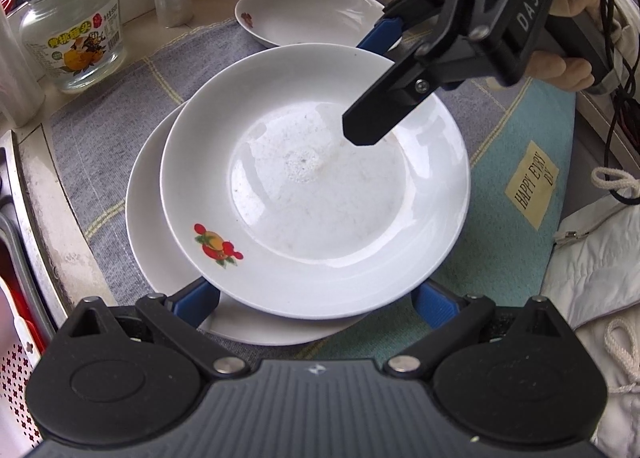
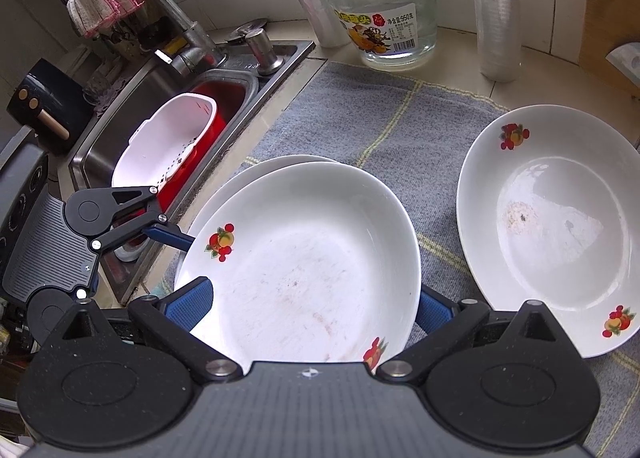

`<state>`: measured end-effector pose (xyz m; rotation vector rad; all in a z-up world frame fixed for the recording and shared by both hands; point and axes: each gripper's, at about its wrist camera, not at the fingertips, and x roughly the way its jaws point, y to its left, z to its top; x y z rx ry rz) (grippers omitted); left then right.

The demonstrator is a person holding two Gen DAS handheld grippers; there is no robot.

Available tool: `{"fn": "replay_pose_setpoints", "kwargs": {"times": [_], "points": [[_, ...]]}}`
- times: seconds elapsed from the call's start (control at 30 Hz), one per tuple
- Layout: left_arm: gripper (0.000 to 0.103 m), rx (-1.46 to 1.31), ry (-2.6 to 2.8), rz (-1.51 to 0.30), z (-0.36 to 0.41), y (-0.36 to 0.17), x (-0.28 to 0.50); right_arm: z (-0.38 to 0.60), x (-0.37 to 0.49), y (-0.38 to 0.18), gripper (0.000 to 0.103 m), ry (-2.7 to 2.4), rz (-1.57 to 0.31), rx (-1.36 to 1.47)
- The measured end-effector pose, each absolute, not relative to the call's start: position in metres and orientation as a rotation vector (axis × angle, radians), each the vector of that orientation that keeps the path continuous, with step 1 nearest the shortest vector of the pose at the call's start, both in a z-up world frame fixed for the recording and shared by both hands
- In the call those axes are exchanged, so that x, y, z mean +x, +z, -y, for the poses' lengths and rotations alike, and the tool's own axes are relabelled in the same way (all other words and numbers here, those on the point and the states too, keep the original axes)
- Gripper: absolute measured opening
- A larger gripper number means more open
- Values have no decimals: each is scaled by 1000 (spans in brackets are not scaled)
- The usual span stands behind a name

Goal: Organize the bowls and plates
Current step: 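Open both grippers and release the flowered plate onto the stack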

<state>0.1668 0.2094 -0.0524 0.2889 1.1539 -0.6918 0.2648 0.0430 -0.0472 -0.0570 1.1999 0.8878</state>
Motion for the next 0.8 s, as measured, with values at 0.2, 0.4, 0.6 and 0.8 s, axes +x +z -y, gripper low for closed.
{"fn": "replay_pose_setpoints", "kwargs": {"times": [0.2,0.4,0.6,0.8], "points": [[101,309,-692,-1194,-207,-52,171,-37,264,-45,103,896,-1196,-24],[101,320,-671,-1226,-205,-51,172,-31,261,-44,103,906,-1185,3],[101,323,-631,-1240,-203,-49,172,-28,261,-45,103,915,-1175,22],[101,327,-604,-1239,-201,-49,171,-26,262,-44,103,923,-1172,27]]}}
